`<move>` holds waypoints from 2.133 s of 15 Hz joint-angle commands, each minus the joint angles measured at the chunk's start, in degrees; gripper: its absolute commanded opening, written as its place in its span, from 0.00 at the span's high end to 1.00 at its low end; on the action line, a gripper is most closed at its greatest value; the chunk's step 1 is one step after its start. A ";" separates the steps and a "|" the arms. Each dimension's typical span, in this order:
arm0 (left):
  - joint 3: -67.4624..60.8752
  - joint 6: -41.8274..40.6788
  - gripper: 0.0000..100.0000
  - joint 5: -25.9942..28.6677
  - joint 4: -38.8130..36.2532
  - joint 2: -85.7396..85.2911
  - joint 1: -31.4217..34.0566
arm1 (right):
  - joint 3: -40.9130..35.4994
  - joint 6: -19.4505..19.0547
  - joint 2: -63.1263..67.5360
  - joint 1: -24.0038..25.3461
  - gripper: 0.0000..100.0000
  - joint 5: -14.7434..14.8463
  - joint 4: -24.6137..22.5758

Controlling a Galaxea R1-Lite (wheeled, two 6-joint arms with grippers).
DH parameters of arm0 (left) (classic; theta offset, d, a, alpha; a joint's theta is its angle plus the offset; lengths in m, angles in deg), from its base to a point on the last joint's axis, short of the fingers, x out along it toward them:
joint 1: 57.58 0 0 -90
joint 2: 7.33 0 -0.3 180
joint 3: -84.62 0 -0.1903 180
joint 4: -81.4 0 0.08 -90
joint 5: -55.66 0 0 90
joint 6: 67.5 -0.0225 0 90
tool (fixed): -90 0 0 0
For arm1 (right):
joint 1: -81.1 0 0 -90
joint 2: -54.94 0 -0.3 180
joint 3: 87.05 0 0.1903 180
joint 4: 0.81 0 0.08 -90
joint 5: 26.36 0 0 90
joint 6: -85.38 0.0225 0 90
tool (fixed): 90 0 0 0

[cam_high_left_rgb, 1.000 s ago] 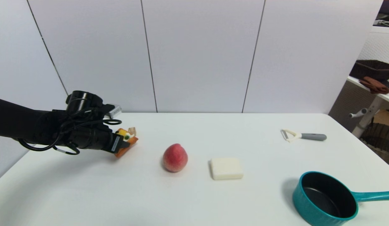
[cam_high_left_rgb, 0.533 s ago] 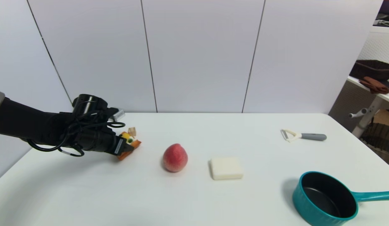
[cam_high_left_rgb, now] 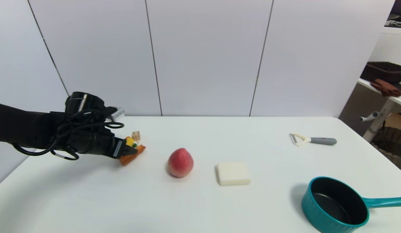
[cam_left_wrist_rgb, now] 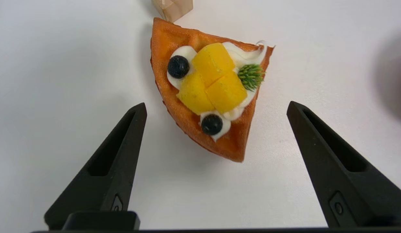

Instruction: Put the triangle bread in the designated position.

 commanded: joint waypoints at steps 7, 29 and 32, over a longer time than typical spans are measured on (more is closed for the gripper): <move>-33.57 8.92 0.00 -0.27 -6.62 -54.48 0.09 | 0.00 0.02 0.07 0.00 0.00 0.00 -0.01; -59.15 14.89 0.00 -9.06 -4.07 -103.52 8.36 | 0.00 0.02 0.07 0.00 0.00 0.00 -0.01; -59.15 14.89 0.00 -9.06 -4.07 -103.52 8.36 | 0.09 0.02 0.07 0.00 0.00 0.00 -0.01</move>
